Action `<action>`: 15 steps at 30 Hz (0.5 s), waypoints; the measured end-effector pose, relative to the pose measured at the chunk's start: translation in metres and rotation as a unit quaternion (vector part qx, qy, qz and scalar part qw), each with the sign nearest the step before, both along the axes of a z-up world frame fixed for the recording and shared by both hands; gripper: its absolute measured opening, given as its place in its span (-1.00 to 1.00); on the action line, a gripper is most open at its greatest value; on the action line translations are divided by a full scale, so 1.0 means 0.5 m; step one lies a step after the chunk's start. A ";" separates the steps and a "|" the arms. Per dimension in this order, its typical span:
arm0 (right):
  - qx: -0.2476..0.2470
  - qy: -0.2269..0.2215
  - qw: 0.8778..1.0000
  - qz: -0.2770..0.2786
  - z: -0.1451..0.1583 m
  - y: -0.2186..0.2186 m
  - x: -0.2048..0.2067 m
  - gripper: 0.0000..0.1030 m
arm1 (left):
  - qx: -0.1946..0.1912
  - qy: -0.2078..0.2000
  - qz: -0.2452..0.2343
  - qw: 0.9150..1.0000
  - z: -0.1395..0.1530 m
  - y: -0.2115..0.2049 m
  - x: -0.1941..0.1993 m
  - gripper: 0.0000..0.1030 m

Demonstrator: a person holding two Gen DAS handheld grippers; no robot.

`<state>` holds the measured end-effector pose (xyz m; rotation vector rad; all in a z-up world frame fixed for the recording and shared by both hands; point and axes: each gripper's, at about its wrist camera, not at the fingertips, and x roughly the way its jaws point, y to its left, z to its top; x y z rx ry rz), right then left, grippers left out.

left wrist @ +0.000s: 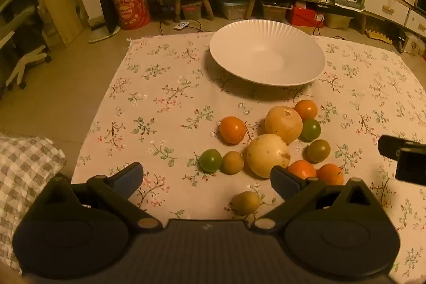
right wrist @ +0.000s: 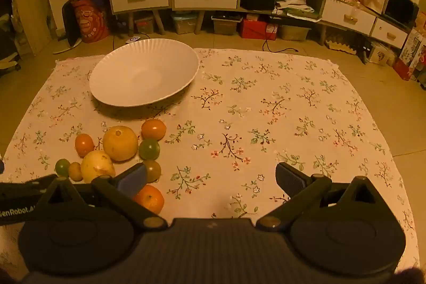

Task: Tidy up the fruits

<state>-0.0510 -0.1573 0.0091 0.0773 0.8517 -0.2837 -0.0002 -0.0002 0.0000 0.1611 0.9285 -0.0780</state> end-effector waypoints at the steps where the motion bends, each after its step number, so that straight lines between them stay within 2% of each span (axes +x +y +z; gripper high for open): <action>1: -0.001 0.001 1.000 0.000 0.001 0.001 0.000 0.99 | 0.000 0.000 -0.001 1.000 0.000 0.000 0.000 1.00; 10: -0.007 0.000 1.000 -0.001 -0.011 0.008 -0.011 1.00 | 0.004 0.001 0.007 1.000 0.015 -0.003 0.017 1.00; 15: -0.006 0.011 1.000 0.000 -0.009 0.010 -0.011 1.00 | 0.006 -0.004 0.001 1.000 -0.005 -0.006 0.005 1.00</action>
